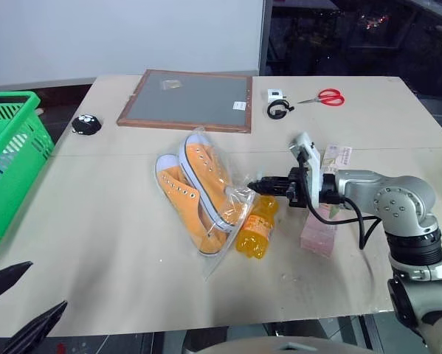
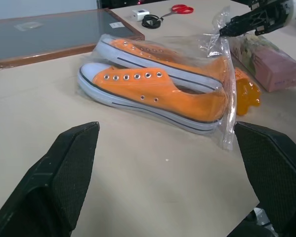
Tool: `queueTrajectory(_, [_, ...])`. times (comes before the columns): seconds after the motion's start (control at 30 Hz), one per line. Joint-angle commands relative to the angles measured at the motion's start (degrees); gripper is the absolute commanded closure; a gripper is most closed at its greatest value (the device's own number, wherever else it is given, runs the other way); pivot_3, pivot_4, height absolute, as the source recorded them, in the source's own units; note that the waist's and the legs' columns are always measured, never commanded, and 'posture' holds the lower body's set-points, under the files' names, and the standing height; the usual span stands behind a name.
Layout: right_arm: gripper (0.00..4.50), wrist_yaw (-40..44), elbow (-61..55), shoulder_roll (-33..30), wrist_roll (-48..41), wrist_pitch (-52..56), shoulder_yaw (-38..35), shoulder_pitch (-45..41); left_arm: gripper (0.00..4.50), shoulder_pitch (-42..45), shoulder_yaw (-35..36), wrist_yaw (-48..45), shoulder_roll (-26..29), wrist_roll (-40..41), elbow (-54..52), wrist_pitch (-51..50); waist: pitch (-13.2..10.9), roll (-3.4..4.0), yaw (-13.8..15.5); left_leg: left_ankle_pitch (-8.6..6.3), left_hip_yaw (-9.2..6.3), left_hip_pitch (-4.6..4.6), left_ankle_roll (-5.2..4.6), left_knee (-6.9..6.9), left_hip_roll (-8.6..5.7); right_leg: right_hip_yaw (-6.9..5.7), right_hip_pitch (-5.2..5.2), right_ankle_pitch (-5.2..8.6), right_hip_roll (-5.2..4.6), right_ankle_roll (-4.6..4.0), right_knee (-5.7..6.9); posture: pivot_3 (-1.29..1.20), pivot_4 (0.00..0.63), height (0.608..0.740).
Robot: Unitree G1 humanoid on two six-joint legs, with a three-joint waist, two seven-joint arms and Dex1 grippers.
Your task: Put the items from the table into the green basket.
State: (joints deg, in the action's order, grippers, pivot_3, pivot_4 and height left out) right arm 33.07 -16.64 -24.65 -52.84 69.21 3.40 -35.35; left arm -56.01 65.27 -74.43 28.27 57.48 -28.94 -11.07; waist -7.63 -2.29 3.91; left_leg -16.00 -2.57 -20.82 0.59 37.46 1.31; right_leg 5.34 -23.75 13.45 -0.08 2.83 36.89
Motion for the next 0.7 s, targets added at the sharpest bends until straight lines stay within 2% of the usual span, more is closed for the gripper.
queueTrajectory(0.03, [4.46, -0.75, -1.88, 1.38, -2.33, -2.59, -5.03, -5.84, 0.00, 1.27, 0.21, 0.89, 0.92, 1.26, -0.08, 0.24, -0.01, 0.05, -0.02, 0.00, -0.01, 0.00, 0.00, 0.00, 0.00, -0.01, 0.00, 0.00, 0.01, 0.00, 0.00, 0.31, 0.066, 0.740])
queueTrajectory(0.17, [4.46, 0.42, 2.32, 1.71, 3.95, -12.16, -6.03, -11.49, 0.00, 3.01, -1.22, 2.84, 1.23, 2.46, -1.55, -1.04, 0.01, 0.02, -0.02, 0.00, -0.09, -0.02, 0.00, 0.00, 0.01, -0.09, 0.00, 0.00, 0.02, 0.00, 0.01, 0.29, 0.067, 0.740])
queueTrajectory(0.4, [4.46, 3.33, 16.94, 0.86, 12.63, -26.94, -8.12, -24.99, 0.00, 8.07, -4.32, 7.37, 2.53, 4.06, -3.04, -2.52, 0.03, 0.03, -0.01, 0.01, -0.16, -0.12, 0.01, -0.01, -0.02, -0.19, -0.03, -0.15, -0.02, -0.23, -0.02, 0.26, 0.053, 0.740])
queueTrajectory(0.57, [4.46, 4.17, 30.77, 0.40, 20.55, -39.45, -8.70, -33.08, 0.00, 17.79, -8.75, 13.66, 4.52, 6.45, -2.51, -3.52, 0.13, 0.20, -0.05, 0.01, -0.21, -0.19, 0.02, -0.03, -0.02, -0.26, -0.10, -0.31, -0.01, -0.04, 0.03, 0.23, 0.043, 0.740])
queueTrajectory(0.7, [4.46, 5.11, 43.75, -1.92, 26.20, -49.28, -9.33, -38.55, 0.00, 26.12, -15.13, 16.94, 6.47, 3.29, -1.90, -3.59, 0.21, 0.31, -0.03, 0.02, -0.20, -0.26, 0.04, -0.02, -0.03, -0.26, -0.18, -0.36, -0.01, -0.09, 0.07, 0.21, 0.033, 0.740])
